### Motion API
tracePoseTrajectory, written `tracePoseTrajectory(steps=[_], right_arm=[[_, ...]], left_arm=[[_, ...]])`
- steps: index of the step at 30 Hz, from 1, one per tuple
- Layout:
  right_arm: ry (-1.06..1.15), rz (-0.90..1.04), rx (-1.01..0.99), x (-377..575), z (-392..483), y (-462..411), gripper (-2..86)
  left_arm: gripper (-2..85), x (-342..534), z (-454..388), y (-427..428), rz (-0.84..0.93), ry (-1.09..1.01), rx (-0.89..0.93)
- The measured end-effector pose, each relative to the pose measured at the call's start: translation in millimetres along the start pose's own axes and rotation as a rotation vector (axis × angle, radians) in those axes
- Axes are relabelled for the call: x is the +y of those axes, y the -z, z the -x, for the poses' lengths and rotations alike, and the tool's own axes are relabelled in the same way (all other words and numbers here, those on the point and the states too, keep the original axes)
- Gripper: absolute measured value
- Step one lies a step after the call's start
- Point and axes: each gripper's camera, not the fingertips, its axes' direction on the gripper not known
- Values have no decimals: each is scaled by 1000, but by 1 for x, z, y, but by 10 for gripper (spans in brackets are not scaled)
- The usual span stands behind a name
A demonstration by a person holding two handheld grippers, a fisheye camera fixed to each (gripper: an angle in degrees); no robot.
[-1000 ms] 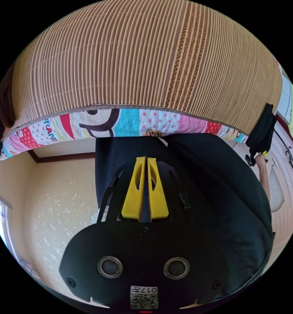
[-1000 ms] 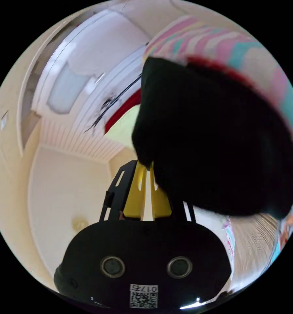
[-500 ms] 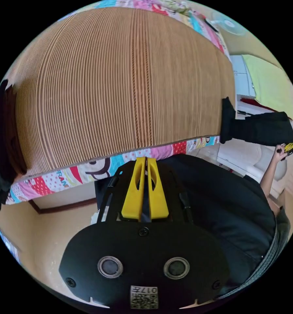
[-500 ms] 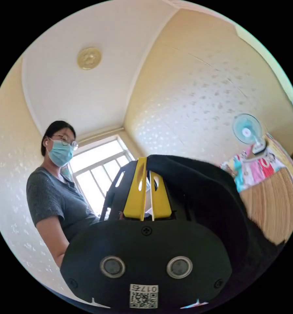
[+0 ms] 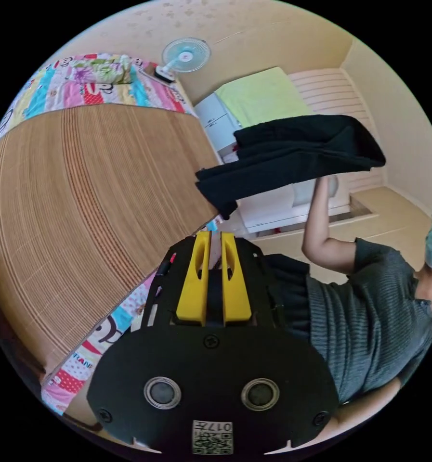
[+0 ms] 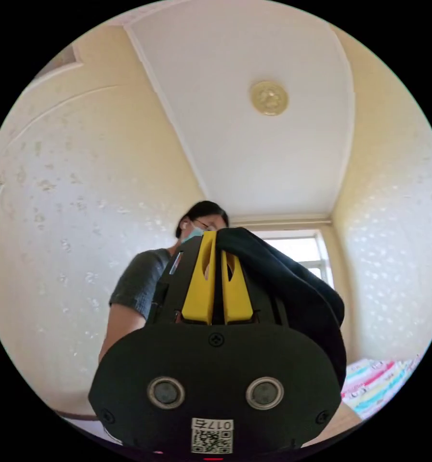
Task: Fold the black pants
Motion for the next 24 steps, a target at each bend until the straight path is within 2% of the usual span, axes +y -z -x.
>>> tracePoseTrajectory(steps=[5,7,9,13,15,17,19,20,23,24], right_arm=[[68,22,-363,60,-39,-16,-3],[34,14,-515,94,-68,-31,-3],[1,-24,-589,124,-92,-39,-3],[-33,-148,-610,201,-140,-41,-3],[-54,-203,-652,235,-158,-44,-3],[-89,-241,-712,268,-173,-52,-3],[-151,-236,-768,308,-186,-66,-3],[-169,-221,-773,317,-188,-70,-3],[-255,-101,-717,352,-191,-80,-2],[-293,-36,-653,362,-189,-79,-2]], left_arm=[[79,0,18,16,-82,-22,288],[134,2,36,16,-161,71,451],[172,3,55,2,-202,188,612],[198,-4,82,-69,-94,401,1037],[201,-5,86,-98,-74,469,1157],[197,-7,91,-121,-126,521,1289],[176,-7,103,-138,-271,581,1436],[150,-6,106,-142,-272,601,1429],[25,-2,120,-137,-342,596,1251],[15,-1,125,-127,-475,531,1258]])
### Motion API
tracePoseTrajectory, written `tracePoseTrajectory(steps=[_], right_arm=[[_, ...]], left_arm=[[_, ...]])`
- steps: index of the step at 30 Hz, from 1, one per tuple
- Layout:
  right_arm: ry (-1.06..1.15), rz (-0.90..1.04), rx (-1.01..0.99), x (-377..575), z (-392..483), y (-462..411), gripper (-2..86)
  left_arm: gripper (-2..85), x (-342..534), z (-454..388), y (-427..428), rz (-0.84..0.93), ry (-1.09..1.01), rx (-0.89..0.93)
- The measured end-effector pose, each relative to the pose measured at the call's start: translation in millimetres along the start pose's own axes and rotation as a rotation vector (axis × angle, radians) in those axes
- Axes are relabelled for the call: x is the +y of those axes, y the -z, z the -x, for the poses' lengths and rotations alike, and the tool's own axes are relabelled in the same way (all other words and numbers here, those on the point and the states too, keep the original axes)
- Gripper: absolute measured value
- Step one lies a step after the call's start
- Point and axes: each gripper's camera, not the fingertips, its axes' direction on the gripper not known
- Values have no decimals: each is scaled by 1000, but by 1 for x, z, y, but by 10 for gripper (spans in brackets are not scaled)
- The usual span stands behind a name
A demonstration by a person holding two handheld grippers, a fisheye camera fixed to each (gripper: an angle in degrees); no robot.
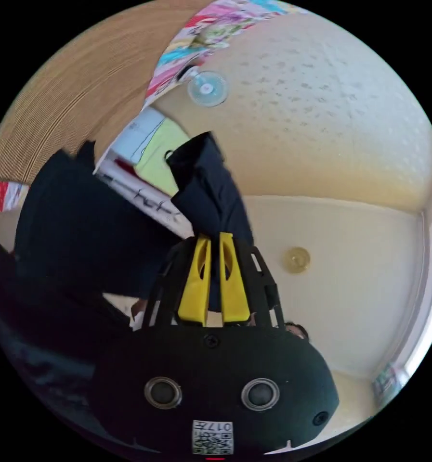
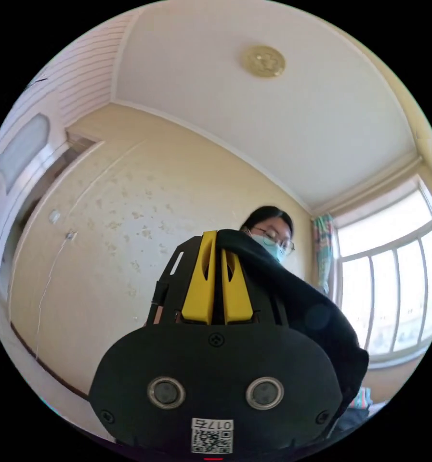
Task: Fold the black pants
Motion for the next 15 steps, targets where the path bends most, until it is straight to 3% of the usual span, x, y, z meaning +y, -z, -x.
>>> tracePoseTrajectory(steps=[1,3,5,10,11,15], right_arm=[[-56,36,95,11,2,3,-2],[-139,64,235,30,6,11,-1],[-255,92,389,50,8,22,1],[-692,261,1056,116,-7,48,13],[-743,286,1132,125,-12,50,15],[-1145,503,1754,194,-60,67,30]], left_arm=[[9,-5,-9,3,-31,-97,114],[4,-11,-31,0,-14,-257,162],[2,-8,-64,-8,23,-473,94],[0,38,-122,-88,221,-967,-41],[0,45,-124,-99,237,-1011,-67],[0,85,-115,-159,276,-1249,-116]])
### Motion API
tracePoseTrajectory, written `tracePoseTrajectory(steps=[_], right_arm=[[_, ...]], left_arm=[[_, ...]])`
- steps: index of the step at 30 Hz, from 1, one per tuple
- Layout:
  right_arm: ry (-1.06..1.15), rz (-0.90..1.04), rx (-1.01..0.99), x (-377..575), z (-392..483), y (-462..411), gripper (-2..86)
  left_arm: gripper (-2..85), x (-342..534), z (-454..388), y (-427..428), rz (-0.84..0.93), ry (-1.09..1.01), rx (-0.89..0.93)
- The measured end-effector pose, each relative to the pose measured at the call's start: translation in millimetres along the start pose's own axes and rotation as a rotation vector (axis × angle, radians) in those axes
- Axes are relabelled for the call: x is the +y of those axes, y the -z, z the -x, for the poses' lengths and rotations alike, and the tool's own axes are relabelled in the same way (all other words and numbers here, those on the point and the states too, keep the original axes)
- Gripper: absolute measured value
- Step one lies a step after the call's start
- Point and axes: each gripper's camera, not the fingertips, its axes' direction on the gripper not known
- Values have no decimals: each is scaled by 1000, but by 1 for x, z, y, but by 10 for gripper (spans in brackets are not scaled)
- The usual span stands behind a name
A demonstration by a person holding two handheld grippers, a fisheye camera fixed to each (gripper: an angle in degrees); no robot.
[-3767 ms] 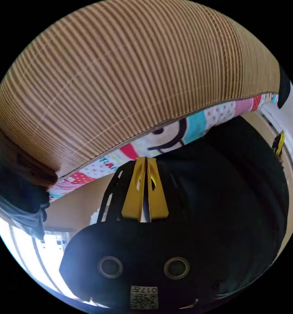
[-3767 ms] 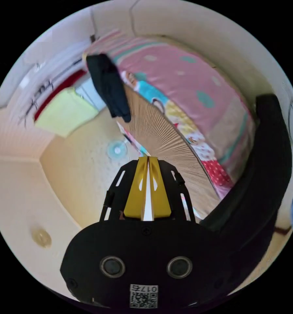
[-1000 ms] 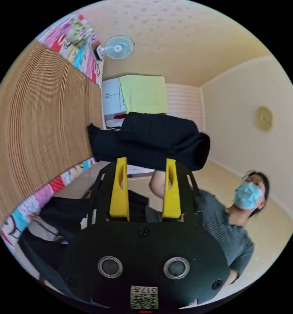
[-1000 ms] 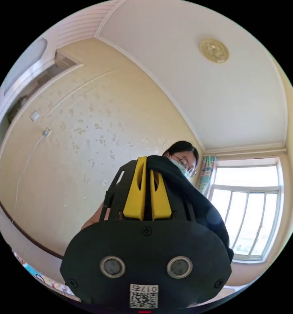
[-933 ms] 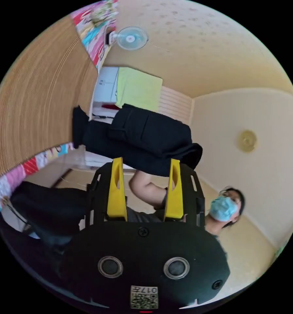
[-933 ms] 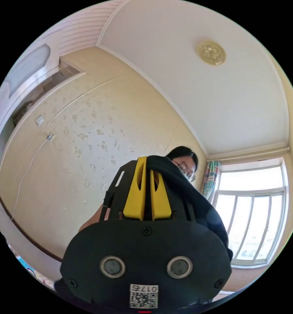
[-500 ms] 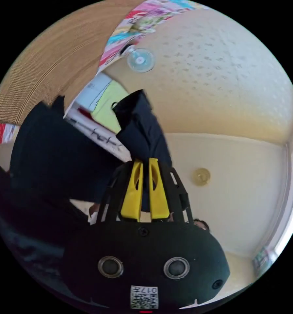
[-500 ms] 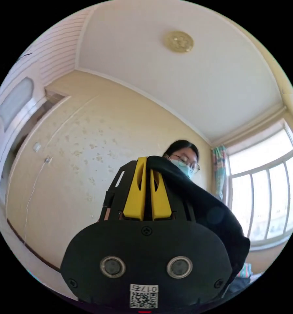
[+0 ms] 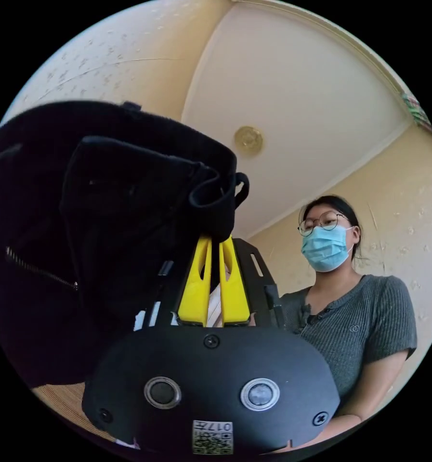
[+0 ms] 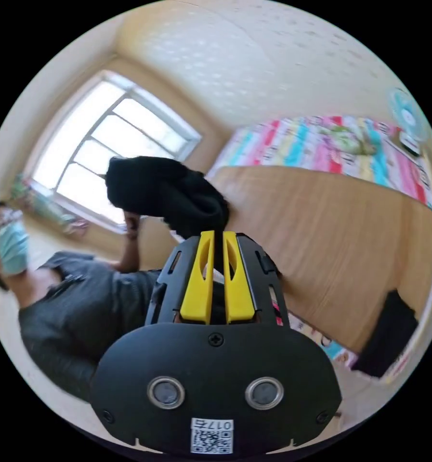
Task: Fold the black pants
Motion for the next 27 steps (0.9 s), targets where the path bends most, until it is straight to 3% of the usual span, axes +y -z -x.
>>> tracePoseTrajectory(steps=[3,5,7,9,11,12,15,18,23,27], right_arm=[[-60,-88,123,0,18,-31,50],[20,-157,85,0,47,-45,101],[170,-234,45,1,96,-62,207],[268,-297,64,6,134,-75,231],[333,-287,191,7,169,-95,224],[332,-227,346,2,186,-113,218],[367,-91,617,-4,216,-155,186],[382,-166,820,3,223,-173,129],[292,-89,800,-2,200,-169,88],[355,-195,636,19,181,-114,70]], left_arm=[[0,15,-7,-43,27,-66,-14],[-1,30,-9,-73,85,-85,-125],[-3,59,-4,-119,221,-93,-292],[-3,89,7,-155,317,-102,-312],[-3,120,22,-183,353,-56,-268],[-3,139,31,-201,367,-16,-264],[-1,171,43,-240,442,21,-345],[8,201,43,-276,522,4,-430],[54,232,59,-308,583,87,-428],[65,239,51,-295,532,50,-350]])
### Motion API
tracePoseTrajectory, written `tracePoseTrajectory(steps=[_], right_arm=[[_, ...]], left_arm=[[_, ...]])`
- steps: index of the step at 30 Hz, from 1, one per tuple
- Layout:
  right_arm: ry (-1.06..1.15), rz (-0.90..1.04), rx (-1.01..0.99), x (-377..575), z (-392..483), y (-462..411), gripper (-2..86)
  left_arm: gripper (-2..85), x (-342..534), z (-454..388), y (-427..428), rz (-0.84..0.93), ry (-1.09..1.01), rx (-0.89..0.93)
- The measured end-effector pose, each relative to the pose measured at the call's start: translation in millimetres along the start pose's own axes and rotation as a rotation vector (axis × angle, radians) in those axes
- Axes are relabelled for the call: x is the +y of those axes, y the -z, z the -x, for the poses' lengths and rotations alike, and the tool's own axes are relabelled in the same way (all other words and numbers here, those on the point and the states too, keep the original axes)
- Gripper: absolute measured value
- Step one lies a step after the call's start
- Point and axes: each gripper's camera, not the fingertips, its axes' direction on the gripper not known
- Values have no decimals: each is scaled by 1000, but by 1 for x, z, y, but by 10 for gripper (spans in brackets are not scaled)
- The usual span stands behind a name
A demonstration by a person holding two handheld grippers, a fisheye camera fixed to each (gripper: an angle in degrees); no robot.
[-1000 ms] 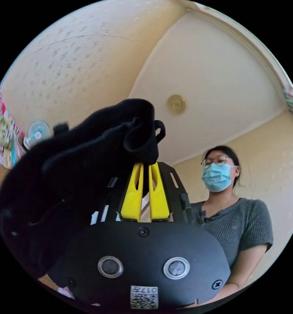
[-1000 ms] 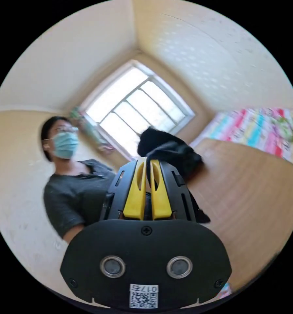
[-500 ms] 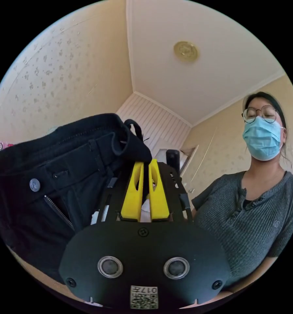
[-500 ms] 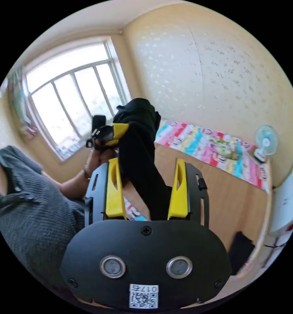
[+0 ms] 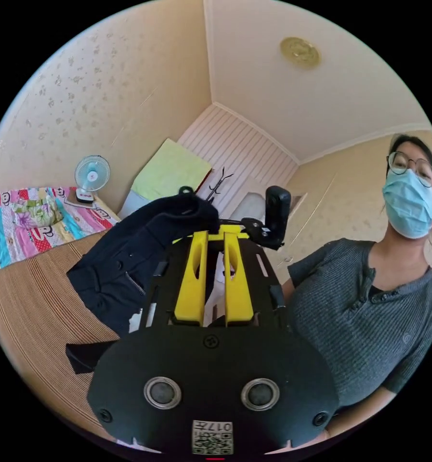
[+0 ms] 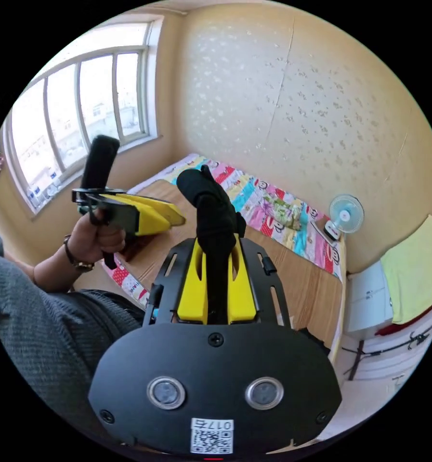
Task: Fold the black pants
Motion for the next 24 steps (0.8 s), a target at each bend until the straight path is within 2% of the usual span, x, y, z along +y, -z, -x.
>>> tracePoseTrajectory(steps=[2,7,10,11,13,15,17,20,22,24], right_arm=[[0,-121,-107,13,-23,32,67],[-29,-451,-472,51,-99,123,55],[7,-535,-655,59,-120,153,52],[10,-537,-673,59,-123,157,51],[-2,-515,-689,61,-139,163,53],[-50,-488,-711,67,-160,162,56],[-101,-445,-674,78,-182,163,58],[-268,-319,-510,108,-218,154,48],[-394,-202,-532,138,-238,129,41],[-458,-134,-550,163,-246,111,36]], left_arm=[[82,14,1,15,-47,9,-83],[185,85,1,53,-255,172,-362],[213,114,8,46,-317,215,-334],[215,117,12,41,-321,226,-298],[134,116,30,10,-273,209,4],[72,113,31,-5,-271,178,208],[65,111,9,-1,-323,156,139],[58,92,-40,12,-242,103,-101],[52,76,-77,22,-215,58,-266],[51,65,-99,28,-212,37,-320]])
